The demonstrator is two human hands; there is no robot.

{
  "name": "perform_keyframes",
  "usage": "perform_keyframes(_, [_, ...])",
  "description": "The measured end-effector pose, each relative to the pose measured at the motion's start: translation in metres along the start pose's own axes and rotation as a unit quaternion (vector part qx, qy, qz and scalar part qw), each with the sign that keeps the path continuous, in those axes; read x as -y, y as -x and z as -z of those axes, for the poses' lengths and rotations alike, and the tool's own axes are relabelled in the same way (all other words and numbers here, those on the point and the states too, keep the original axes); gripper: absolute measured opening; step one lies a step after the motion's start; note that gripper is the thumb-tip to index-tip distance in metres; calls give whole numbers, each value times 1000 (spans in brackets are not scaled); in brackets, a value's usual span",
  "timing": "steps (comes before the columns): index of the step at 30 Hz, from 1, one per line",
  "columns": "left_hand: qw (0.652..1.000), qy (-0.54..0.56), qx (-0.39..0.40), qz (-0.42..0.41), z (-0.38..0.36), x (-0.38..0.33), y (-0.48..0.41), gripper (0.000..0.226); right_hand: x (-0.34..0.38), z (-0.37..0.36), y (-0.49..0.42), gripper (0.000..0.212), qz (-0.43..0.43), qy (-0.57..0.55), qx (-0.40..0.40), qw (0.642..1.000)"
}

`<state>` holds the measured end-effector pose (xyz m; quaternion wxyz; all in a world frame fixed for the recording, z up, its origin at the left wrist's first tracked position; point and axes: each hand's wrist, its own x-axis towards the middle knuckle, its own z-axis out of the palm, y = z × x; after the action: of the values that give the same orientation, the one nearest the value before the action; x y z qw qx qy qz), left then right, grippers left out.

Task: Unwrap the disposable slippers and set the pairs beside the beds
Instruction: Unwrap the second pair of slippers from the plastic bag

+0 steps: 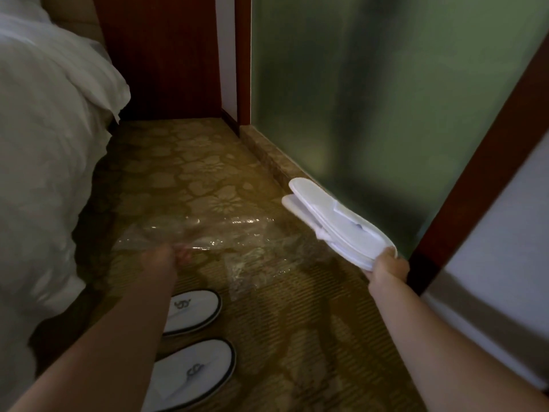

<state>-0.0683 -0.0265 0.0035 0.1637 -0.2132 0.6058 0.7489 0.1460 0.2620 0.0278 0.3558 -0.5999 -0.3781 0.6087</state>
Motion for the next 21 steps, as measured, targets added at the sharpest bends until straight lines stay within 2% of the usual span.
perform_keyframes(3, [996, -60, 57, 41, -9, 1, 17, 32, 5, 0, 7, 47, 34, -20, 37, 999])
perform_keyframes(6, [990, -94, 95, 47, -21, 8, 29, 23, 4, -5, 5, 46, 22, -49, 56, 997])
perform_keyframes(8, [986, -116, 109, 43, -31, 13, 33, 27, 5, -6, 9, 45, 19, -49, 64, 997])
perform_keyframes(11, [985, -109, 126, 51, -55, 28, 39, 34, 7, -6, 12, 44, 21, -58, 70, 996])
perform_keyframes(14, [987, -85, 122, 54, -78, 45, 50, 24, 11, -3, 9, 43, 18, -71, 82, 994])
perform_keyframes(17, [988, -61, 129, 53, -99, 59, 60, 36, 13, 2, 3, 42, 15, -75, 88, 993])
perform_keyframes(21, [987, -45, 143, 58, -126, 81, 77, 36, 17, 11, -7, 42, -9, -92, 99, 991])
